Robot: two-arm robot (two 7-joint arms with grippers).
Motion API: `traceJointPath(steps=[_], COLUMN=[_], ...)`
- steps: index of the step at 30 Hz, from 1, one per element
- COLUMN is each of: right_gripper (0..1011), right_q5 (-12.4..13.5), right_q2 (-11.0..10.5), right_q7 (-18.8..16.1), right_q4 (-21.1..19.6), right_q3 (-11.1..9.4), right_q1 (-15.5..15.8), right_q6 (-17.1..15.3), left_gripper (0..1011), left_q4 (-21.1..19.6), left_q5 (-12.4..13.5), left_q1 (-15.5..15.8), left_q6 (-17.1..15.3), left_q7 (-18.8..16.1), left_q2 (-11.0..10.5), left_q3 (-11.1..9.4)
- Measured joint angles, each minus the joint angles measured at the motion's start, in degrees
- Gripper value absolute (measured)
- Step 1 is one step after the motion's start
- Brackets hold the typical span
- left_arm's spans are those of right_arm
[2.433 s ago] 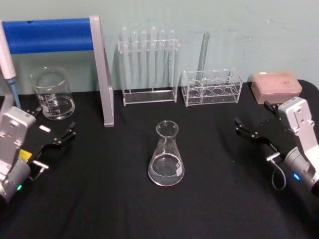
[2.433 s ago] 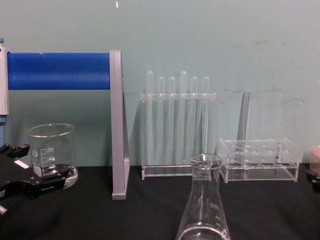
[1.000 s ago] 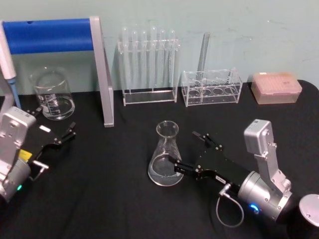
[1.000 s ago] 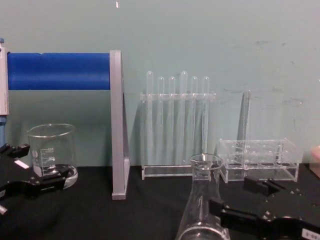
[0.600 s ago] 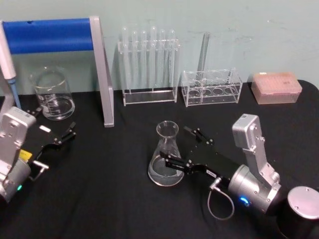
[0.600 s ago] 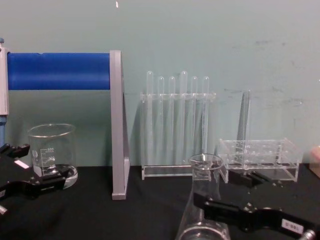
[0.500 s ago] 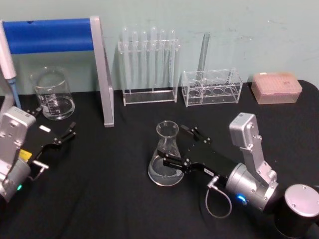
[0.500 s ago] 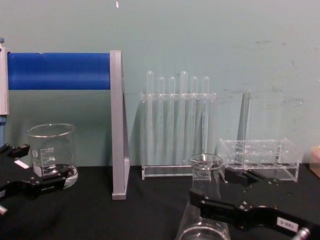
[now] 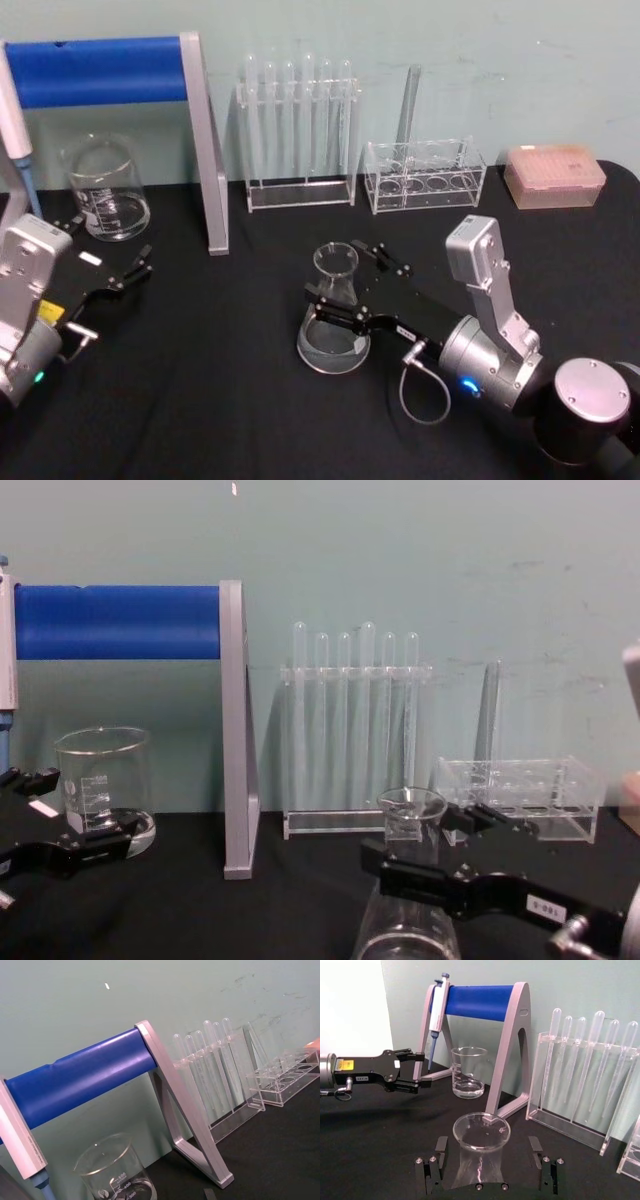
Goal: Grasp the erlenmeyer flask with one hand, shake it three times, then place it back.
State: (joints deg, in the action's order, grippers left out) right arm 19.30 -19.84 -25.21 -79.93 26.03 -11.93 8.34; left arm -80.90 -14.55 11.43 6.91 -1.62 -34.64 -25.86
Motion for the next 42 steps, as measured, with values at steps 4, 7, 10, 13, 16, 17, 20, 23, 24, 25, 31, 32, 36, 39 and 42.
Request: traceJointPath(steps=[4,7,10,13,16,17,20,23,24,25,31,32,36,39,42], right_gripper=[1003,1003,1003,1003,1002,1003,1003,989,979,943,815,760,648,544,470], right_q5=[-0.2,-0.3,-0.5,-0.5,-0.5,-0.5,-0.5,-0.4,-0.4,-0.4,-0.4,-0.4,-0.4,-0.4,-0.4], right_q2=[0.4,0.6,0.7,0.7,0.7,0.7,0.7,0.6,0.6,0.6,0.6,0.6,0.6,0.6,0.6], right_q7=[-0.4,-0.8,-1.1,-1.0,-1.0,-1.0,-1.0,-1.0,-0.9,-0.9,-0.9,-0.9,-0.8,-0.8,-0.8], right_q4=[0.0,0.0,0.0,-0.1,-0.1,-0.1,-0.1,-0.1,-0.1,-0.1,-0.2,-0.1,-0.2,-0.2,-0.2], right_q3=[-0.4,-0.7,-0.9,-0.9,-0.8,-0.8,-0.8,-0.8,-0.8,-0.8,-0.8,-0.7,-0.7,-0.7,-0.7], right_q1=[0.0,0.0,0.1,0.1,0.1,0.1,0.1,0.1,0.1,0.1,0.1,0.1,0.1,0.1,0.1], right_q6=[0.0,0.1,0.1,0.1,0.1,0.1,0.1,0.1,0.1,0.1,0.1,0.1,0.1,0.1,0.1], left_gripper=[1001,1001,1001,1001,1001,1001,1001,1001,1001,1001,1001,1001,1001,1001,1001], left_q4=[0.0,0.0,0.0,0.0,0.0,0.0,0.0,0.0,0.0,0.0,0.0,0.0,0.0,0.0,0.0], left_q5=[0.0,0.0,0.0,0.0,0.0,0.0,0.0,0.0,0.0,0.0,0.0,0.0,0.0,0.0,0.0], left_q1=[0.0,0.0,0.0,0.0,0.0,0.0,0.0,0.0,0.0,0.0,0.0,0.0,0.0,0.0,0.0], left_q6=[0.0,0.0,0.0,0.0,0.0,0.0,0.0,0.0,0.0,0.0,0.0,0.0,0.0,0.0,0.0], left_q7=[0.0,0.0,0.0,0.0,0.0,0.0,0.0,0.0,0.0,0.0,0.0,0.0,0.0,0.0,0.0], left_q2=[0.0,0.0,0.0,0.0,0.0,0.0,0.0,0.0,0.0,0.0,0.0,0.0,0.0,0.0,0.0], left_q3=[0.0,0.0,0.0,0.0,0.0,0.0,0.0,0.0,0.0,0.0,0.0,0.0,0.0,0.0,0.0])
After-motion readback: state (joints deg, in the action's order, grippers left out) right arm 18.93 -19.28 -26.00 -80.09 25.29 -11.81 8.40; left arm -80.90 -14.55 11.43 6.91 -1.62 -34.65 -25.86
